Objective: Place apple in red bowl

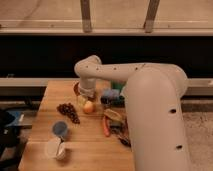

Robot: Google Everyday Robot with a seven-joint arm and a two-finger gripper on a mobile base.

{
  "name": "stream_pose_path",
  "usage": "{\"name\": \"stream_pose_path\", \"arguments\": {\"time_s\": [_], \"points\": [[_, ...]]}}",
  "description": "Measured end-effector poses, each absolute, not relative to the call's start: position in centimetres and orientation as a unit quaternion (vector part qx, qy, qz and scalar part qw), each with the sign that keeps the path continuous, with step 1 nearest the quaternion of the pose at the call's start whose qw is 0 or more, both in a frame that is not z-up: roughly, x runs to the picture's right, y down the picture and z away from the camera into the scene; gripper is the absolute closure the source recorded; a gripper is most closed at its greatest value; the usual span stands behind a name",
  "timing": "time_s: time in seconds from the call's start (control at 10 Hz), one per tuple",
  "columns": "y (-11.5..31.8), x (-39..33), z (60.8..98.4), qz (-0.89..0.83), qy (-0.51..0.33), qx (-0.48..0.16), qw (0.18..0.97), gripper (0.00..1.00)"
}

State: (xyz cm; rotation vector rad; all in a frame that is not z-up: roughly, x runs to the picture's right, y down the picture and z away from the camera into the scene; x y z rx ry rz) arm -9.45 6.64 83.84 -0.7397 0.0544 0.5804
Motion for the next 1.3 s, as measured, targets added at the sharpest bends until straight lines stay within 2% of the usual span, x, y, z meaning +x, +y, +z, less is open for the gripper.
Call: {"name": "stream_pose_path", "arguments": {"time_s": [0.5,1.3], "points": [[7.9,-7.5,85.2,0.302,0.046,-0.364,0.880,0.34],[9.9,-10.5,87.7,0.306,0.018,-0.389,0.869,0.34]]}}
